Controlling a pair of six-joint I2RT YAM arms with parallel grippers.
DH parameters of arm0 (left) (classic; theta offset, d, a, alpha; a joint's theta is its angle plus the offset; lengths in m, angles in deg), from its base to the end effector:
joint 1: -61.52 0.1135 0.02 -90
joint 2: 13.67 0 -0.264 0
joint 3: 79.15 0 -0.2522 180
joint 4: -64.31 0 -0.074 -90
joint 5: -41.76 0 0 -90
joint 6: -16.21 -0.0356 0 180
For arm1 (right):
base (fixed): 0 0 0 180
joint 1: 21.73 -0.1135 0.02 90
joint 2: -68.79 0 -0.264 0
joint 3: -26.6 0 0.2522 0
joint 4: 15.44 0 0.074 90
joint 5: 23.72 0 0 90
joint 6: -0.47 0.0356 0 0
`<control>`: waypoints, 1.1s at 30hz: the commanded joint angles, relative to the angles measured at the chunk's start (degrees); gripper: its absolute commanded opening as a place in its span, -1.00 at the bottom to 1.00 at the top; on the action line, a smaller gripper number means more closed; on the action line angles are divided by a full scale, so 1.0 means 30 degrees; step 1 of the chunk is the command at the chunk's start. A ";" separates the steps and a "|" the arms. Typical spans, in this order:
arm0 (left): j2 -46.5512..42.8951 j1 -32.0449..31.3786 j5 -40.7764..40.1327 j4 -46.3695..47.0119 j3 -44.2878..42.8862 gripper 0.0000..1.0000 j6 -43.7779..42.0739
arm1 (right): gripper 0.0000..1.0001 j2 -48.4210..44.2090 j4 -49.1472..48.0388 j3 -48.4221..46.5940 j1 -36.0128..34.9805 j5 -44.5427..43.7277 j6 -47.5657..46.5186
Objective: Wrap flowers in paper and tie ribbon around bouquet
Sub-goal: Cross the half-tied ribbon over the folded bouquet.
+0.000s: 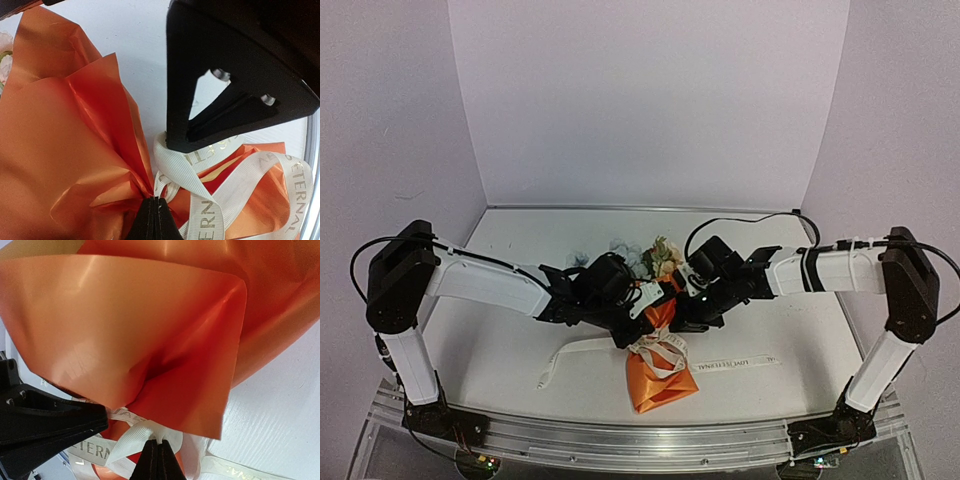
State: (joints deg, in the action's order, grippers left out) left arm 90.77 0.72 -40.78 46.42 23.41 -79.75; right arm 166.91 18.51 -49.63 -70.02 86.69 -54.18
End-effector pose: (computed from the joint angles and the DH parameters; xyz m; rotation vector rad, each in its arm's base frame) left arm 0.1852 -0.3409 0.1775 1.3928 1.9943 -0.6058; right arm 0.2247 0.2707 0.1920 -0.4655 2.7420 0.9415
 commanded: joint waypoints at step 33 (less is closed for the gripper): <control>-0.4822 0.0524 -0.3624 0.4076 0.4190 -1.00 0.4668 | -0.60 -0.1249 0.3549 -0.1780 -0.0158 -0.1219 -0.1597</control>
State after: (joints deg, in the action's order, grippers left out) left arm 78.27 2.01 -50.52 55.38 35.39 -68.32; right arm 164.76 25.68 -51.21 -70.02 82.47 -58.56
